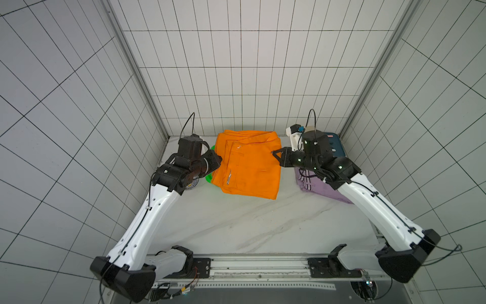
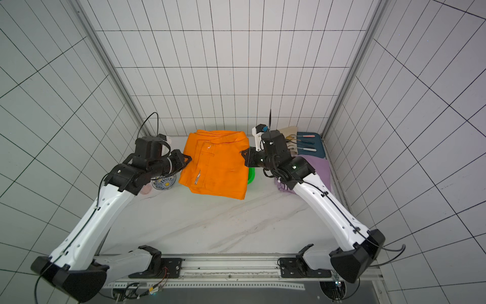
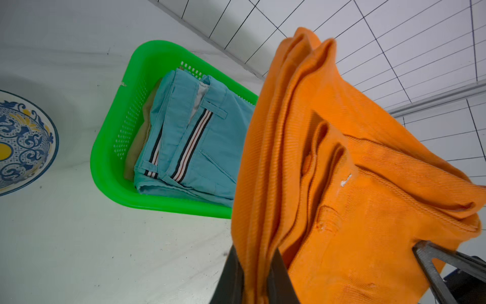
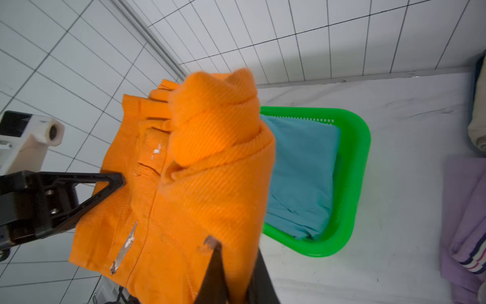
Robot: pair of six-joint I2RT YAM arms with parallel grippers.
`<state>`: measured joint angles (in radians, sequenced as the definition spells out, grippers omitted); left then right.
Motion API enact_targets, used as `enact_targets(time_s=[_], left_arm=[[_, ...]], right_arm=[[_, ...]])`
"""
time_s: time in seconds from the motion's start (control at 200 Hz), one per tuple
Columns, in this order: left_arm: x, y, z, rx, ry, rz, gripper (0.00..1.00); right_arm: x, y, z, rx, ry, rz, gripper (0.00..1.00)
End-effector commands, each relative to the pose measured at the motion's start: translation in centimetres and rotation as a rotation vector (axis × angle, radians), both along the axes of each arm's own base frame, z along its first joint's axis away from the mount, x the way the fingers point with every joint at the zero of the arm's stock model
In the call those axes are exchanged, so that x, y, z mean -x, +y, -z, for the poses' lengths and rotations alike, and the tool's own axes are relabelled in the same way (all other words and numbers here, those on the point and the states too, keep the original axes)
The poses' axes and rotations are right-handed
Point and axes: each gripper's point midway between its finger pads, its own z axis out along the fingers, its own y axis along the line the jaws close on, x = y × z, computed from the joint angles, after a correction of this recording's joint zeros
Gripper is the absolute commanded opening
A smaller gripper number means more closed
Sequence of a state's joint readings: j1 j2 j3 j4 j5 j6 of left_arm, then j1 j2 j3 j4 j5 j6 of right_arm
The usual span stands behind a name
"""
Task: Put the folded long pants in the basket
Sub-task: Place the long pant in the basket.
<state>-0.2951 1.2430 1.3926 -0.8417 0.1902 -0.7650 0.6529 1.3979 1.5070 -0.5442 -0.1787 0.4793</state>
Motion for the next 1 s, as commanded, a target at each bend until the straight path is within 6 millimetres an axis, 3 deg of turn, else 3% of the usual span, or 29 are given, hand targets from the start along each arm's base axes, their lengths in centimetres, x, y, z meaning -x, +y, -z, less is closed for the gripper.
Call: enact_targets(time_s=[0.0, 0.105, 0.275, 0.415, 0.505, 0.6, 0.714, 0.859, 0.994], left_arm=[[-5.5, 2.3, 0.1, 0.022, -0.054, -0.077, 0.0], [-9.5, 2.7, 4.1, 0.001, -0.007, -0.119, 0.0], [-15.1, 2.6, 10.5, -0.059, 0.09, -0.082, 0.0], [-16.9, 3.9, 15.2, -0.096, 0.225, -0.085, 0.0], [-17.0, 5.3, 17.5, -0.054, 0.285, -0.122, 0.0], [-16.7, 6.3, 17.7, -0.018, 0.304, -0.145, 0.0], [-15.9, 6.5, 16.9, -0.019, 0.277, -0.162, 0.0], [-14.6, 5.5, 16.0, 0.021, 0.28, -0.136, 0.0], [-13.3, 5.0, 13.8, 0.043, 0.264, -0.133, 0.0]], right_arm=[[-5.0, -0.7, -0.4, 0.009, -0.055, 0.03, 0.0], [-8.9, 0.1, 2.1, 0.024, -0.035, 0.025, 0.0], [-14.8, 1.2, 8.2, 0.067, 0.044, 0.039, 0.0], [-17.5, 2.2, 12.7, 0.088, 0.09, 0.03, 0.0], [-18.4, 2.4, 15.5, 0.111, 0.135, 0.032, 0.0], [-18.7, 2.2, 18.1, 0.135, 0.177, 0.039, 0.0], [-18.5, 1.8, 18.9, 0.156, 0.185, 0.045, 0.0], [-17.9, 1.3, 16.7, 0.16, 0.157, 0.052, 0.0], [-17.0, 0.9, 13.7, 0.136, 0.139, 0.059, 0.0]])
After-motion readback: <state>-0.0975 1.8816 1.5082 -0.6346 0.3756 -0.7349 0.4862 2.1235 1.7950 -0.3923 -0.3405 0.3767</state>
